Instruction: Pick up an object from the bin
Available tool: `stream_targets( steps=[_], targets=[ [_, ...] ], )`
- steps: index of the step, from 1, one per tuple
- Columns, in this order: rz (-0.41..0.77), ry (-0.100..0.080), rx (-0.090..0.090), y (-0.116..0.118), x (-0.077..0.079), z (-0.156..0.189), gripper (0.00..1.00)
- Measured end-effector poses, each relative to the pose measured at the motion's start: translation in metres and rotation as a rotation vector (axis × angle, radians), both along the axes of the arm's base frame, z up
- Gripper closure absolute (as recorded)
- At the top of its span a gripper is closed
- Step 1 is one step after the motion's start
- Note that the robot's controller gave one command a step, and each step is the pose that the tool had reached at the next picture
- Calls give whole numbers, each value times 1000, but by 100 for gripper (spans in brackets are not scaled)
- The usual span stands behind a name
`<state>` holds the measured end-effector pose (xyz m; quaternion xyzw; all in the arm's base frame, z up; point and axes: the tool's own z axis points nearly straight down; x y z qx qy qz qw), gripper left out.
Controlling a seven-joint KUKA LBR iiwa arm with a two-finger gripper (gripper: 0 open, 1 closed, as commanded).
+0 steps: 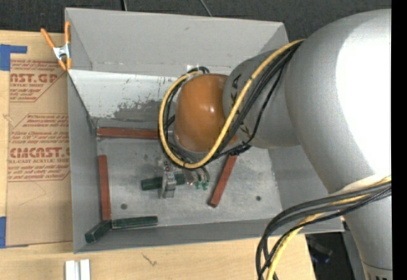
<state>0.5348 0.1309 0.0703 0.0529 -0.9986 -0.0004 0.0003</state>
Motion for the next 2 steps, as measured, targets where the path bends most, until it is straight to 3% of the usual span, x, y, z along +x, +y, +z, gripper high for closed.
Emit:
stream_targets(
  steps=[1, 2],
  targets=[
    [0, -1, 0, 0, 0, 0, 100],
    [-51, -9, 2, -3, -1, 184, 100]
  ],
)
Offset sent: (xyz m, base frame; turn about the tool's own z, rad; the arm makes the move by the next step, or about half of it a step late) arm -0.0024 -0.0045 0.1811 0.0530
